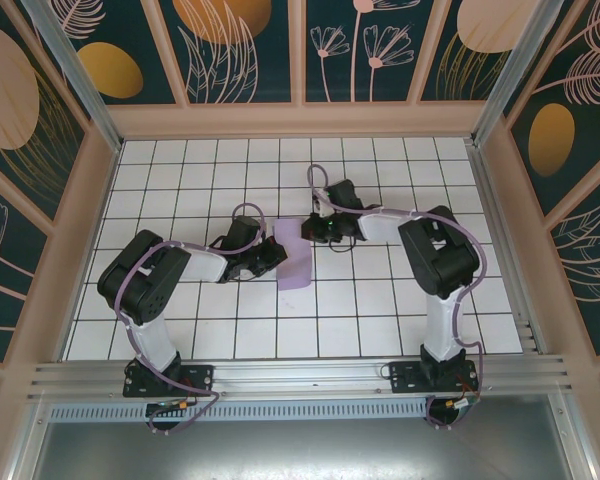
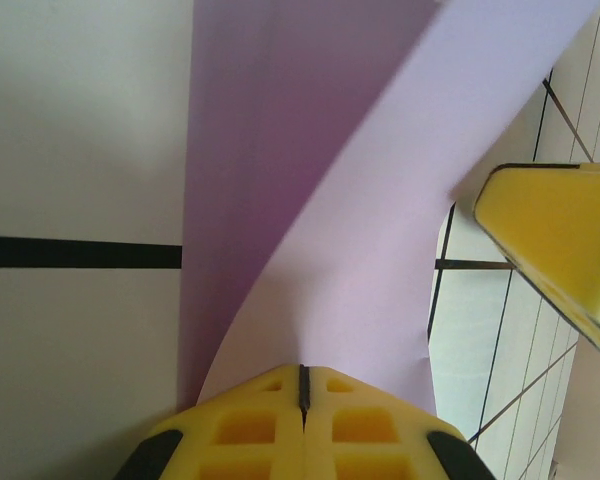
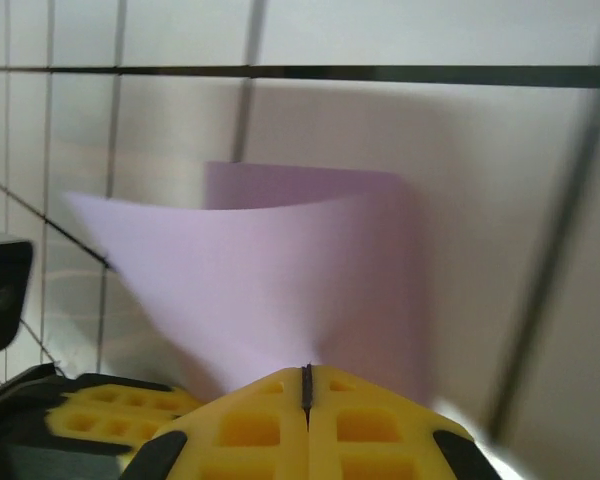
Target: Fold a paper plane with a square sheet of paper (pick it up from the middle)
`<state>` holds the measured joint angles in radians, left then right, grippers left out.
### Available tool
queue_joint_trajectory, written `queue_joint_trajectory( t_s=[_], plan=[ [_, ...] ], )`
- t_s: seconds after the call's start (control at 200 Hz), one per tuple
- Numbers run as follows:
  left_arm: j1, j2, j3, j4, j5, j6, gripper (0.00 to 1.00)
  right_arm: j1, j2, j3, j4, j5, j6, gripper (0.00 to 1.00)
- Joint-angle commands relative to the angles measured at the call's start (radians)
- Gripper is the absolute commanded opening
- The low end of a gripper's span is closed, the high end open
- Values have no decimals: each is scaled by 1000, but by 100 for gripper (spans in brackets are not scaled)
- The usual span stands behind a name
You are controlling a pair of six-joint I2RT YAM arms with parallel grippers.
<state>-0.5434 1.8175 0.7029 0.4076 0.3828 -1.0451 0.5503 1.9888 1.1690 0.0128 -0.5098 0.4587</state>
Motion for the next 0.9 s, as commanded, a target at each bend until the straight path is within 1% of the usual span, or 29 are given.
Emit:
queue_joint_trajectory(
  t_s=[0.0, 0.18, 0.205, 0.38, 0.56, 0.651, 0.736, 0.896],
  plan=[
    [-7, 85, -75, -258, -81, 7, 0, 14, 65, 53, 15, 0, 15, 0],
    [-7, 80, -83, -257, -83, 6, 0, 2, 130, 100, -7, 23, 8, 0],
    [-7, 80, -84, -256, -82, 6, 0, -30, 138, 104, -8, 26, 6, 0],
    [-7, 78, -90, -253, -79, 4, 0, -106, 188, 131, -7, 49, -1, 0],
    [-6, 75, -91, -253, -79, 6, 0, -157, 219, 223, -38, 60, -11, 0],
    [-7, 74, -88, -254, -79, 7, 0, -161, 197, 245, -54, 57, -12, 0],
    [-6, 74, -85, -255, -81, 9, 0, -156, 142, 216, -48, 38, -4, 0],
    [-7, 71, -82, -251, -84, 11, 0, -117, -22, 32, -10, -12, 21, 0]
  ],
)
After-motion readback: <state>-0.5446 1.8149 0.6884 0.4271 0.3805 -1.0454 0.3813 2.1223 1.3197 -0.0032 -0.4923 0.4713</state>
